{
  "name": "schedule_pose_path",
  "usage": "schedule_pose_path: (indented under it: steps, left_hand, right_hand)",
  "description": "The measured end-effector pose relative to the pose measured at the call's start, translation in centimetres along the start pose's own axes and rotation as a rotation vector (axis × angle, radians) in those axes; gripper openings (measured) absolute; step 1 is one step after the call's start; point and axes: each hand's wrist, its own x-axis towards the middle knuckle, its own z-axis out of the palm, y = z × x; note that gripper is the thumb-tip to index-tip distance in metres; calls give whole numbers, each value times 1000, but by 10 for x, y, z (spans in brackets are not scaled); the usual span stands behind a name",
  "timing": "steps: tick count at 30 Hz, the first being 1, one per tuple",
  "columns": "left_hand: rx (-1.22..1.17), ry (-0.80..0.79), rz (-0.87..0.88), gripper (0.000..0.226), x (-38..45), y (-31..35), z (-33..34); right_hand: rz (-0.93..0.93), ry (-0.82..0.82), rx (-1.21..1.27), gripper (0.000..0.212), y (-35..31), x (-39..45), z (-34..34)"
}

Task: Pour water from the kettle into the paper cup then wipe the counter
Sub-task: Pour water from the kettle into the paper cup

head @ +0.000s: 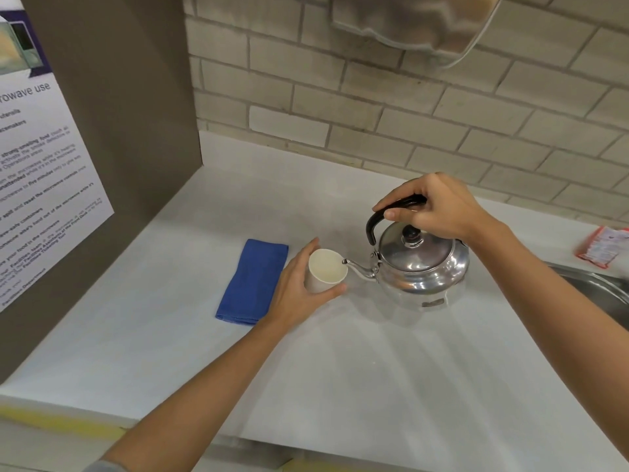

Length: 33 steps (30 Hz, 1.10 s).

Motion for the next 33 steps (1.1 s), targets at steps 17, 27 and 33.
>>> schedule_pose_path:
  steps: [17,27,33]
  left_hand:
    - [422,17,76,88,-9,-15,1]
    - [462,33,68,87,-10,-15,1]
    - [450,32,62,88,-11,-14,1]
  right_hand:
    - [-51,-42,-78,18,-12,3,-7]
    - [-60,-58,-128,17,-14,5,-8]
    - [-65,-65,-148,16,-15,8,-8]
